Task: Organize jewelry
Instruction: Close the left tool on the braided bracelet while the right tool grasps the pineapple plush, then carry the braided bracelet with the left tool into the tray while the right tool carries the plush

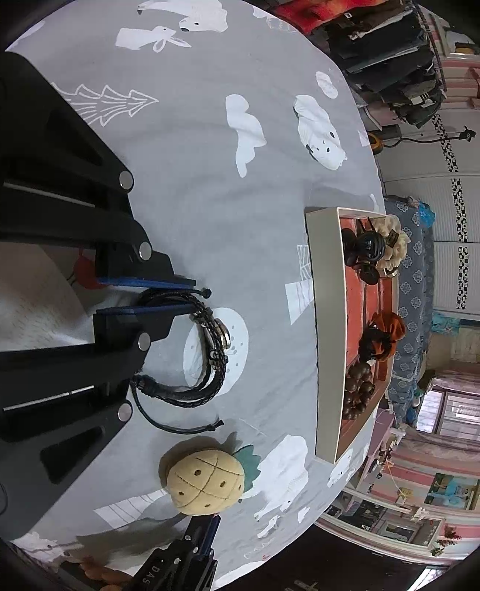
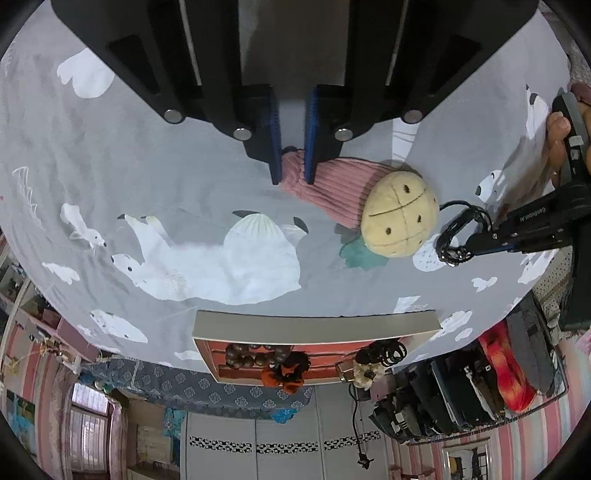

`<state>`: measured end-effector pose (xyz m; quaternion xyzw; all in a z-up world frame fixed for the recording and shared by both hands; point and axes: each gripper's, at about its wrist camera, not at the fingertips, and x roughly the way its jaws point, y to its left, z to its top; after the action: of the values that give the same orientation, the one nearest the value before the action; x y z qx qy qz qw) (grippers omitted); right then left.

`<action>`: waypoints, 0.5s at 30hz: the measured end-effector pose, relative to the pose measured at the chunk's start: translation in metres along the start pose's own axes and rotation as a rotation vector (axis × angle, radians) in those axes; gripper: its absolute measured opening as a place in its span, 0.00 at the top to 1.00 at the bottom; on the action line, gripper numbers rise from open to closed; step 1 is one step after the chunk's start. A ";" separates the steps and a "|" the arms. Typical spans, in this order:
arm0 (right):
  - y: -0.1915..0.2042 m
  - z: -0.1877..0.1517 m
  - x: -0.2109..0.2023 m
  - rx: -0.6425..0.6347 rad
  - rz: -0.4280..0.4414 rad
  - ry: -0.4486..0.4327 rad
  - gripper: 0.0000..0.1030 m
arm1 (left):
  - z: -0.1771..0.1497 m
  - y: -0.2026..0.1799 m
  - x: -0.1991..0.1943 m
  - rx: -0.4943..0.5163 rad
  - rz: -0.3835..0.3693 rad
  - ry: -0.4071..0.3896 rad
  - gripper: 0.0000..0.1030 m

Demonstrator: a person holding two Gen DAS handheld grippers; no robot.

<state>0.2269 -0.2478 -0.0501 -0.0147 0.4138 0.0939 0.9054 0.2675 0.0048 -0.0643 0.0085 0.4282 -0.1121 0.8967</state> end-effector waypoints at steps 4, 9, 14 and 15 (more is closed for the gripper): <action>-0.001 0.005 -0.009 0.001 -0.006 -0.052 0.91 | 0.001 0.001 -0.002 -0.005 0.003 -0.009 0.95; -0.005 0.012 -0.014 0.008 -0.003 -0.084 0.91 | 0.004 0.005 -0.006 -0.019 0.014 -0.026 0.95; -0.011 0.025 -0.021 0.034 0.019 -0.136 0.92 | 0.013 0.010 -0.011 -0.039 0.017 -0.043 0.95; -0.011 0.028 -0.022 0.034 0.019 -0.145 0.93 | 0.015 0.011 -0.012 -0.038 0.019 -0.047 0.95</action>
<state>0.2354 -0.2591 -0.0161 0.0116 0.3489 0.0963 0.9321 0.2740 0.0159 -0.0464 -0.0072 0.4089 -0.0954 0.9076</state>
